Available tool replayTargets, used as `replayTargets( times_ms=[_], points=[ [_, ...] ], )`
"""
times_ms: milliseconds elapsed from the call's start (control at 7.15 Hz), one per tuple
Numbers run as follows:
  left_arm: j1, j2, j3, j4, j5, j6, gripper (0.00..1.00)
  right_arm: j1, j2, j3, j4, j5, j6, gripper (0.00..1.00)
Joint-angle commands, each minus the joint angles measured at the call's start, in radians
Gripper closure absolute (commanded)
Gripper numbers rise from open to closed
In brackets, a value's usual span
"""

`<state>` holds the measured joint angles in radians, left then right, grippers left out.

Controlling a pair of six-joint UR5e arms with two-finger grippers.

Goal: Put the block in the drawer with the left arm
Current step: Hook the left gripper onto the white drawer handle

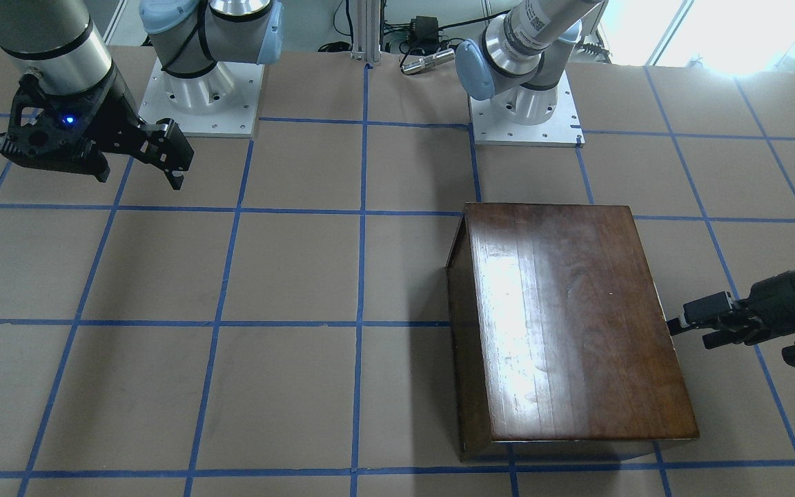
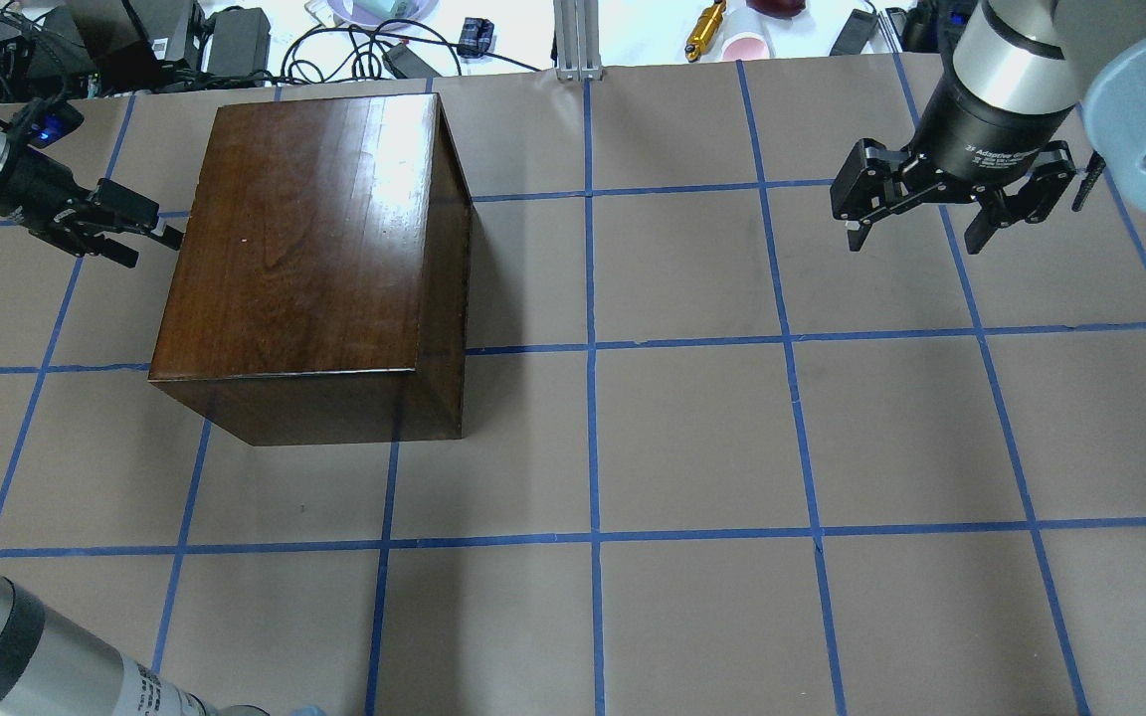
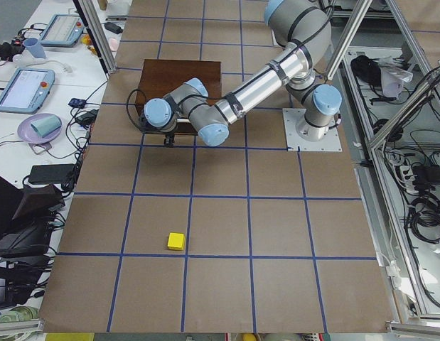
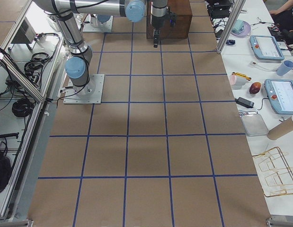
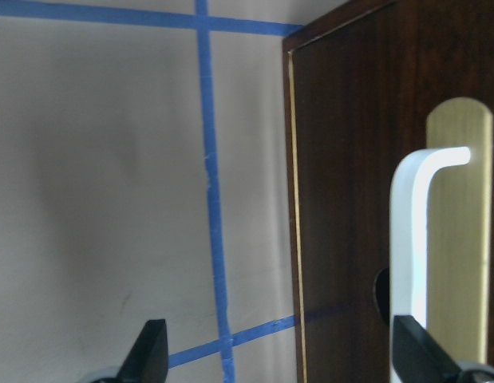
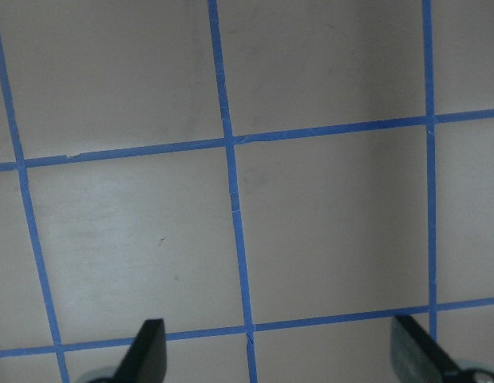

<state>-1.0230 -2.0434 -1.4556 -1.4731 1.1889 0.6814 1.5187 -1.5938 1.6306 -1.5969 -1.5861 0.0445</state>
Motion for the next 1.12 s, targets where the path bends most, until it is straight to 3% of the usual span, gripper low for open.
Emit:
replayTargets(
  times_ms=[0,978],
  points=[
    [-0.006,-0.004,0.003,-0.015,0.003,0.0,0.0,0.0,0.0,0.0,0.0,0.0,0.0,0.0],
    [-0.022,-0.033,-0.005,-0.001,0.009,-0.006,0.0,0.0,0.0,0.0,0.0,0.0,0.0,0.0]
  ],
)
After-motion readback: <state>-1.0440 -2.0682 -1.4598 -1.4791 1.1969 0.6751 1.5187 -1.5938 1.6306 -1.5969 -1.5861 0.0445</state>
